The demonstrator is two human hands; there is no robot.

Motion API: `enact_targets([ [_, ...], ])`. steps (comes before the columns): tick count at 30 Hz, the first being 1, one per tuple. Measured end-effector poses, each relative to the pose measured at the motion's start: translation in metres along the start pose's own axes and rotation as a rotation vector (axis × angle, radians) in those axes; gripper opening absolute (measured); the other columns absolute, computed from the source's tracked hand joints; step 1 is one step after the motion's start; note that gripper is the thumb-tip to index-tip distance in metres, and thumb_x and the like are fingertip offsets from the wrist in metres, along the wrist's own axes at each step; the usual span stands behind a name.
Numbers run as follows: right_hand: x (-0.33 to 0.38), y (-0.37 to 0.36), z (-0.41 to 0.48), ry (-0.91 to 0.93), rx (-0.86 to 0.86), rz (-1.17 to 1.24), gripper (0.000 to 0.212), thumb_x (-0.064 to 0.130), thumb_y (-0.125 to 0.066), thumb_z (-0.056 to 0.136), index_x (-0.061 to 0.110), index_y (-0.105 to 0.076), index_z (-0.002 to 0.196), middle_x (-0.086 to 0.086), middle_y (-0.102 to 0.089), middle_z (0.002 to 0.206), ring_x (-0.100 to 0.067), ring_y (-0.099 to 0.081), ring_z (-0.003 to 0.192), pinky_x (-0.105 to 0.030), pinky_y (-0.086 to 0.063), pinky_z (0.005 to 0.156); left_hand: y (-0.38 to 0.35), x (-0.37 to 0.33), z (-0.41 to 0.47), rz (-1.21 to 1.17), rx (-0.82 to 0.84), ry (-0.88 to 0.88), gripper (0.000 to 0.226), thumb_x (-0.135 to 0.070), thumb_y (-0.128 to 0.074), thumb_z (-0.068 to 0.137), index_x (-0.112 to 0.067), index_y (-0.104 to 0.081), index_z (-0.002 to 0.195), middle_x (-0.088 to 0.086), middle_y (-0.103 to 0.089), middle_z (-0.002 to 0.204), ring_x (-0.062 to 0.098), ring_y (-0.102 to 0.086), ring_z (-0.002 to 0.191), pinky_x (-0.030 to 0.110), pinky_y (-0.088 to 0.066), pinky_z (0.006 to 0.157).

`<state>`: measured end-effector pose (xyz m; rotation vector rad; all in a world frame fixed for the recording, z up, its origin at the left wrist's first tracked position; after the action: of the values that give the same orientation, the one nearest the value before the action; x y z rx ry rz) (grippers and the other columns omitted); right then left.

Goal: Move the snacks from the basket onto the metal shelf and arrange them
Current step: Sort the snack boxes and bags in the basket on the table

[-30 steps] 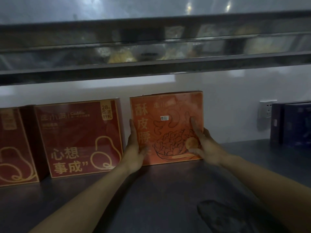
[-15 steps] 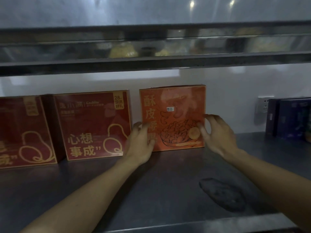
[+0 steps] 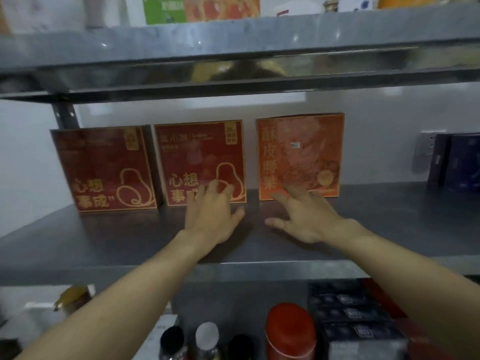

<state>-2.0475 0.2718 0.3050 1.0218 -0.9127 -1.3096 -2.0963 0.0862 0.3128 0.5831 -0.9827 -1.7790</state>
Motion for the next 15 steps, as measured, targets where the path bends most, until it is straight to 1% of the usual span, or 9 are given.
enact_targets([
  [2, 0.024, 0.003, -0.006, 0.048, 0.009, 0.047, 0.074, 0.07, -0.039, 0.091, 0.036, -0.019, 0.153, -0.009, -0.021, 0.161, -0.03, -0.023, 0.146, -0.049, -0.023, 0.116, 0.013, 0.015, -0.025, 0.039, -0.013, 0.038, 0.059, -0.06, -0.046, 0.09, -0.029, -0.041, 0.141, 0.009, -0.042, 0.146, 0.033, -0.041, 0.131, 0.049, -0.034, 0.107],
  [5, 0.066, 0.005, -0.013, 0.138, 0.009, 0.107, 0.076, 0.071, -0.037, 0.091, 0.037, -0.014, 0.155, -0.008, -0.016, 0.163, -0.028, -0.017, 0.148, -0.047, -0.021, 0.117, 0.032, 0.042, -0.065, 0.104, 0.018, 0.148, 0.062, -0.061, -0.042, 0.091, -0.03, -0.037, 0.144, 0.007, -0.038, 0.149, 0.033, -0.037, 0.134, 0.05, -0.032, 0.109],
  [9, 0.134, 0.002, -0.025, 0.27, 0.058, 0.207, 0.077, 0.074, -0.036, 0.089, 0.042, -0.009, 0.154, -0.002, -0.007, 0.165, -0.025, -0.01, 0.15, -0.047, -0.016, 0.119, 0.063, 0.082, -0.135, 0.181, 0.019, 0.305, 0.058, -0.061, -0.044, 0.09, -0.03, -0.042, 0.14, 0.005, -0.044, 0.142, 0.034, -0.042, 0.127, 0.049, -0.035, 0.102],
  [11, 0.172, 0.002, -0.033, 0.326, 0.081, 0.275, 0.075, 0.072, -0.038, 0.09, 0.044, -0.009, 0.154, -0.001, -0.006, 0.165, -0.026, -0.01, 0.15, -0.048, -0.015, 0.118, 0.077, 0.103, -0.177, 0.227, 0.052, 0.376, 0.061, -0.061, -0.042, 0.091, -0.03, -0.039, 0.143, 0.006, -0.039, 0.148, 0.034, -0.037, 0.133, 0.051, -0.031, 0.107],
  [13, 0.214, 0.002, -0.044, 0.393, 0.073, 0.312, 0.075, 0.07, -0.039, 0.091, 0.042, -0.011, 0.154, -0.001, -0.009, 0.164, -0.026, -0.013, 0.15, -0.047, -0.018, 0.116, 0.092, 0.127, -0.219, 0.284, 0.082, 0.463, 0.064, -0.064, -0.038, 0.092, -0.03, -0.034, 0.147, 0.006, -0.03, 0.156, 0.034, -0.029, 0.14, 0.054, -0.026, 0.112],
  [15, 0.26, 0.001, -0.06, 0.472, 0.056, 0.351, 0.074, 0.07, -0.04, 0.091, 0.041, -0.013, 0.154, -0.003, -0.013, 0.164, -0.025, -0.017, 0.149, -0.046, -0.022, 0.115, 0.11, 0.152, -0.261, 0.323, 0.075, 0.552, 0.065, -0.065, -0.037, 0.092, -0.031, -0.032, 0.148, 0.006, -0.027, 0.157, 0.033, -0.026, 0.142, 0.055, -0.024, 0.112],
])
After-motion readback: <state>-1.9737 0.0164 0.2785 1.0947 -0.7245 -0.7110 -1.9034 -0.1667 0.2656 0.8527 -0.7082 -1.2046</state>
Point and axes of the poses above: each hand's wrist, its own z-axis towards the middle knuckle, its own y-axis out of the back of the hand, x = y × z, the point moved 4 cm from there along z, towards the middle knuckle
